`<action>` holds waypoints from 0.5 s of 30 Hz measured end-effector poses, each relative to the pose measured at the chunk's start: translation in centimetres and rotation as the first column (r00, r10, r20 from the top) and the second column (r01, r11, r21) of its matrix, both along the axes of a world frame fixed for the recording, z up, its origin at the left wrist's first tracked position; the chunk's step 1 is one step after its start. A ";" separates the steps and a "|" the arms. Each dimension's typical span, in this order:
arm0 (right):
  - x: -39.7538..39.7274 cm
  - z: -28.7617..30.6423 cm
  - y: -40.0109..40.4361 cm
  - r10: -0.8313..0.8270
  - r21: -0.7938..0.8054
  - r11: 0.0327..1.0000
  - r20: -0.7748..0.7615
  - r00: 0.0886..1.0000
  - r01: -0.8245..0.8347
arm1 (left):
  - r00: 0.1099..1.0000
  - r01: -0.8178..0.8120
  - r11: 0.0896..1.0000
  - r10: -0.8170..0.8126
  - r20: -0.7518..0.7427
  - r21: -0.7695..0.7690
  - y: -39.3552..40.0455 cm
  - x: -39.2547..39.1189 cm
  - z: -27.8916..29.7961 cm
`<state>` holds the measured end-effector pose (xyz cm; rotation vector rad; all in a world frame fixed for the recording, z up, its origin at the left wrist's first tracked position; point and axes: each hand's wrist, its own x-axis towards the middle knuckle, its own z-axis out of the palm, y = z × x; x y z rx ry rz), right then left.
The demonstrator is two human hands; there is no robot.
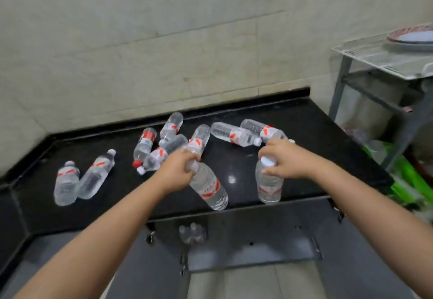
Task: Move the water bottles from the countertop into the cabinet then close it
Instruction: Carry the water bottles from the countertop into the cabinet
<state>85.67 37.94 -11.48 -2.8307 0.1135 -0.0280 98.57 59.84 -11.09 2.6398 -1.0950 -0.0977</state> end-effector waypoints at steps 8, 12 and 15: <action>-5.8 -2.3 11.2 0.043 0.076 0.997 -0.150 0.988 -0.032 | 0.975 0.203 0.978 -0.198 -0.099 0.044 10.8 -6.6 -2.2; -6.7 -6.2 16.0 0.123 0.041 0.992 -0.262 0.957 -0.116 | 0.949 0.297 0.945 -0.276 -0.155 0.136 13.4 -7.8 -6.6; -6.3 -9.7 17.8 0.181 -0.056 0.976 -0.320 0.930 -0.210 | 0.942 0.330 0.902 -0.296 -0.158 0.279 14.2 -8.7 -10.8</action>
